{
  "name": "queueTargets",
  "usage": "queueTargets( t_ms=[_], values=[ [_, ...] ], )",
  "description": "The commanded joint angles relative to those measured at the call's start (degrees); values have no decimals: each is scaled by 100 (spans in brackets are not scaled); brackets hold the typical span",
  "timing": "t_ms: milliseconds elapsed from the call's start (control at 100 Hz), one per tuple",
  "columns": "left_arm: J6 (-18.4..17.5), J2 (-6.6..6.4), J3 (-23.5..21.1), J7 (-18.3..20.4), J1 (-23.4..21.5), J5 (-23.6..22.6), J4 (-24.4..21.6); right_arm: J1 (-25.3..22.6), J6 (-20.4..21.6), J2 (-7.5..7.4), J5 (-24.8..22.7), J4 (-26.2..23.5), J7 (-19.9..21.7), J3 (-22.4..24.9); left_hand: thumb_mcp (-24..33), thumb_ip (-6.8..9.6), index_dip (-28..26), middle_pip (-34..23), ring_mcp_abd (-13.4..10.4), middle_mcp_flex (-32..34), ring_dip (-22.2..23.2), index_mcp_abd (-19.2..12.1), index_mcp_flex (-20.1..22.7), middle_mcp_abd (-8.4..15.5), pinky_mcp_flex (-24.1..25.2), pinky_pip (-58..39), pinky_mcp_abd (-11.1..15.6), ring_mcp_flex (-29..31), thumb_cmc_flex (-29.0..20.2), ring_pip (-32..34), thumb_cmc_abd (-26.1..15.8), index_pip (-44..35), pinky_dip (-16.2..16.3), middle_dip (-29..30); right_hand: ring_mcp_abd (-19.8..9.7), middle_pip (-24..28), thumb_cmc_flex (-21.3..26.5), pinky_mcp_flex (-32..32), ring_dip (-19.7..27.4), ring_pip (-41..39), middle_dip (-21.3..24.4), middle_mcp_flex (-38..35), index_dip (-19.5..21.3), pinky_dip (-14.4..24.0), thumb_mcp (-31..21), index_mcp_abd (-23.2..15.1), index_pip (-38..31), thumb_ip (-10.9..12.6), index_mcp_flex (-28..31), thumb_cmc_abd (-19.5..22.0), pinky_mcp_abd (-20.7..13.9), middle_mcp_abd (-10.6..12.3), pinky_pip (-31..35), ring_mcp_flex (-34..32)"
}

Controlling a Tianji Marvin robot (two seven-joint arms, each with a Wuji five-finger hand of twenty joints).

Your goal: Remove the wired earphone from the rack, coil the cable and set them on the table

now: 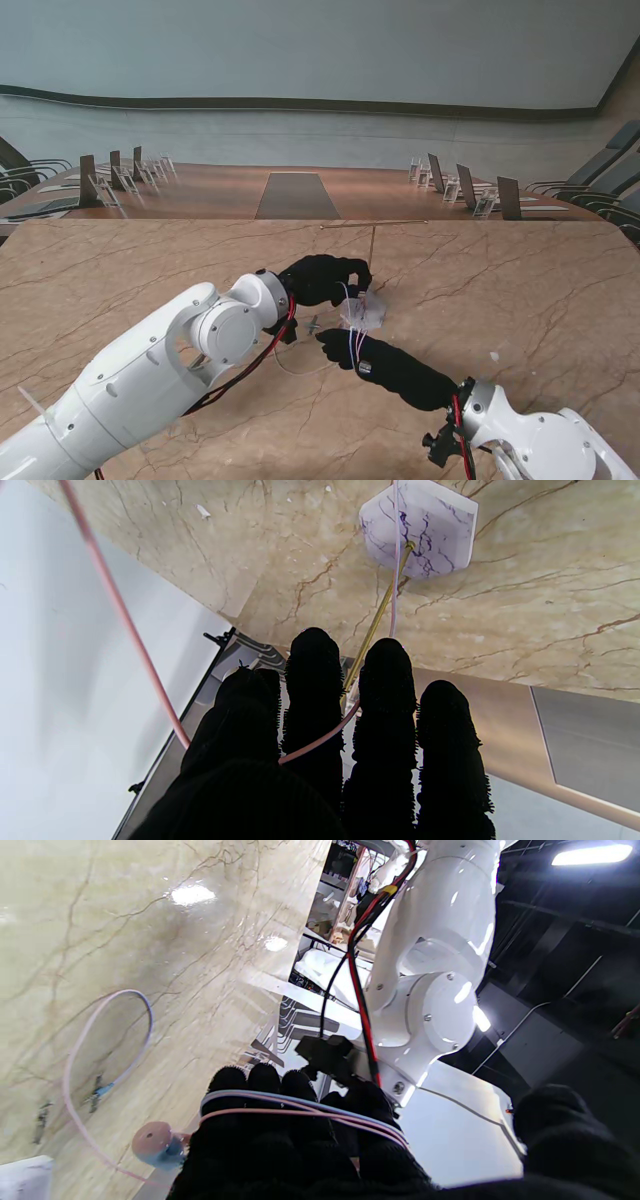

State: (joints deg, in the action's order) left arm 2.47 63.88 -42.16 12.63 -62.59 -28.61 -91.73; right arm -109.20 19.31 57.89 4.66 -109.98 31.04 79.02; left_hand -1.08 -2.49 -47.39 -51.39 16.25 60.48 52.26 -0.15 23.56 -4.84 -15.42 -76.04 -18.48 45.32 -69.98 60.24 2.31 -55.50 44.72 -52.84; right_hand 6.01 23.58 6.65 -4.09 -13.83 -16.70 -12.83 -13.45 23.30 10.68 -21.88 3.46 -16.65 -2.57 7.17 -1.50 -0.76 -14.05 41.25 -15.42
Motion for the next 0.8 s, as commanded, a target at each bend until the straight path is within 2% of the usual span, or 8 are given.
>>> queueTargets(
  t_ms=[0, 200, 250, 340, 570, 620, 650, 790],
  values=[
    [-31, -5, -35, 15, -7, -14, -99, -55, -54, 37, -44, 137, -63, -48, 59, -74, -81, 0, -59, -94, 60, -28, -109, -67, 84, -11, 75, -86, -399, 10, -164, 69, 78, 47, 36, -60, -118, 5, -57, 53, -9, 60, -49, -99, 157, -280, -107, -70, -125, -21, 10, -15, 71, 42],
    [-62, -39, -118, 63, -67, -102, -230, 10, -158, 94, -124, 381, -262, -93, 148, -79, 87, -6, -53, -67, 54, 463, 2, -93, 44, -26, 59, -37, -399, 23, -98, 150, 80, 52, 6, -180, -367, 85, -66, 163, 43, 133, -236, -61, -113, -318, -333, -100, -162, -93, 1, 26, -111, 157],
    [-74, -51, -147, 84, -88, -123, -264, 38, -192, 105, -143, 436, -291, -101, 135, -86, 94, -25, -55, -64, 51, 461, -2, 69, 45, -25, 62, -43, -399, 23, -110, 132, 77, 48, 0, -191, -381, 87, -64, 176, 48, 142, -243, -60, -114, -316, -346, -102, -164, -86, 0, 32, -132, 169],
    [-105, -65, -193, 103, -123, -149, -315, 91, -237, 123, -172, 537, -347, -123, 112, -86, 99, -27, -58, -65, 49, 419, -1, -95, 39, -30, 65, -34, -399, 30, -107, 115, 75, 53, -7, -209, -398, 98, -62, 197, 57, 157, -260, -57, -118, -314, -362, -105, -170, -88, -5, 34, -172, 185],
    [-174, -108, -298, 198, -211, -185, -473, 183, -343, 163, -258, 729, -485, -160, 55, -91, 37, -49, -72, -54, 53, 337, -10, 102, 47, -31, 72, -43, -399, 37, -120, 111, 72, 32, -29, -229, -417, 117, -64, 231, 65, 202, -296, -38, -136, -301, -389, -109, -182, -88, -18, 51, -240, 228],
    [-191, -116, -317, 214, -232, -187, -508, 202, -379, 169, -275, 764, -500, -166, 58, -89, 27, -45, -69, -59, 54, 340, -1, -84, 42, -34, 69, -36, -399, 41, -118, 111, 73, 29, -41, -239, -425, 133, -62, 244, 69, 231, -308, -35, -137, -287, -386, -111, -188, -84, -29, 56, -266, 254],
    [-195, -121, -327, 227, -244, -187, -529, 214, -399, 172, -286, 783, -508, -169, 59, -90, 25, -58, -69, -39, 53, 344, 5, 103, 41, -34, 70, -42, -398, 38, -116, 113, 72, 23, -47, -245, -433, 143, -61, 252, 71, 247, -318, -34, -136, -278, -378, -113, -197, -83, -32, 58, -284, 269],
    [-210, -150, -387, 302, -315, -199, -652, 271, -454, 187, -327, 872, -552, -169, 80, -94, 22, -53, -52, -33, 56, 392, 34, -73, 37, -37, 56, -29, -399, 45, -80, 120, 74, 17, -91, -302, -496, 176, -50, 309, 103, 360, -458, 2, -152, -162, -196, -122, -183, -64, -62, 88, -472, 382]
  ],
)
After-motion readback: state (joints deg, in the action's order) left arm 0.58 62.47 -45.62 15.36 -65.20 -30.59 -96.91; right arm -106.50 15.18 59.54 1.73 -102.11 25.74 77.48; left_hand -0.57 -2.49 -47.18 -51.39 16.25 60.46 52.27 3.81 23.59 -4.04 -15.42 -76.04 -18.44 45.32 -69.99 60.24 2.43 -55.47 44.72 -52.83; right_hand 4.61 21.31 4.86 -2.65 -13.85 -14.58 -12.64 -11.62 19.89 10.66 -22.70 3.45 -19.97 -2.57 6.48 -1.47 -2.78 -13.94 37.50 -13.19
